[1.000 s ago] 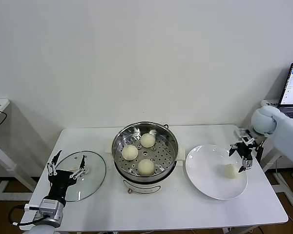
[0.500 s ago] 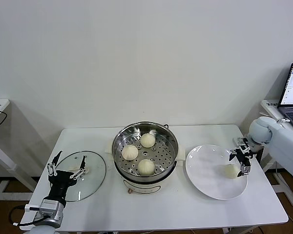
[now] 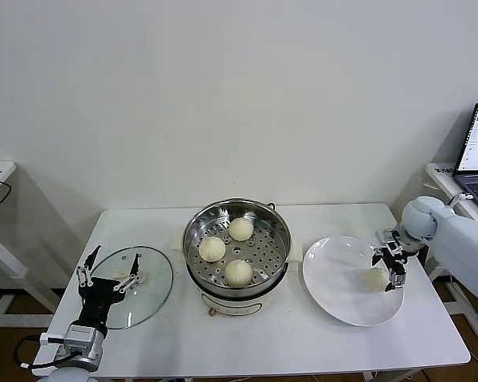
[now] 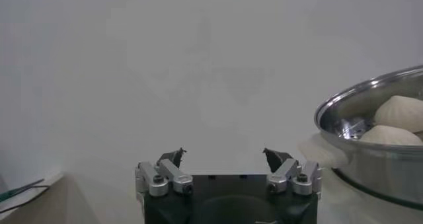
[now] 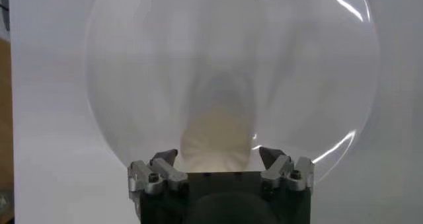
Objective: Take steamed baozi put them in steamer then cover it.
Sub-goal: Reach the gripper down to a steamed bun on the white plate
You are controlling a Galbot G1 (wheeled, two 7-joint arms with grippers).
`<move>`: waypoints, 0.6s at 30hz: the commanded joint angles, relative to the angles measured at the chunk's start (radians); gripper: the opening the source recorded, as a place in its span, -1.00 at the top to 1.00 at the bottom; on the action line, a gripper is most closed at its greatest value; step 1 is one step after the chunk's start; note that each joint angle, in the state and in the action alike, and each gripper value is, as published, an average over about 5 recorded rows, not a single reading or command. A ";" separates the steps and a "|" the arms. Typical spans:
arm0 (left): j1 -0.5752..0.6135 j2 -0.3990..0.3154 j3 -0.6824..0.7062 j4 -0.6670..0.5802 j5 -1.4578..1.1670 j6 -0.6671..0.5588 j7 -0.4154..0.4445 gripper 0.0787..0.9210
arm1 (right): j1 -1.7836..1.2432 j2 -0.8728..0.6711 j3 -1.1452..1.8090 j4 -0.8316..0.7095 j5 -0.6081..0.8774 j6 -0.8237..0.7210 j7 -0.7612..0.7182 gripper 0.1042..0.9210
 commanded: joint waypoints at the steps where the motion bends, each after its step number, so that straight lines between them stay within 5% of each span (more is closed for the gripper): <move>1: -0.002 0.000 0.003 0.005 0.002 0.000 0.000 -0.77 | -0.018 0.010 0.021 -0.009 -0.039 0.008 0.004 -0.76; 11: -0.002 -0.002 0.005 0.006 0.003 0.000 0.001 -0.77 | -0.030 0.020 0.034 -0.011 -0.048 0.011 0.002 -0.73; 18: 0.000 -0.003 0.006 0.003 0.003 0.000 0.000 -0.77 | -0.028 0.023 0.032 -0.011 -0.049 0.013 0.001 -0.44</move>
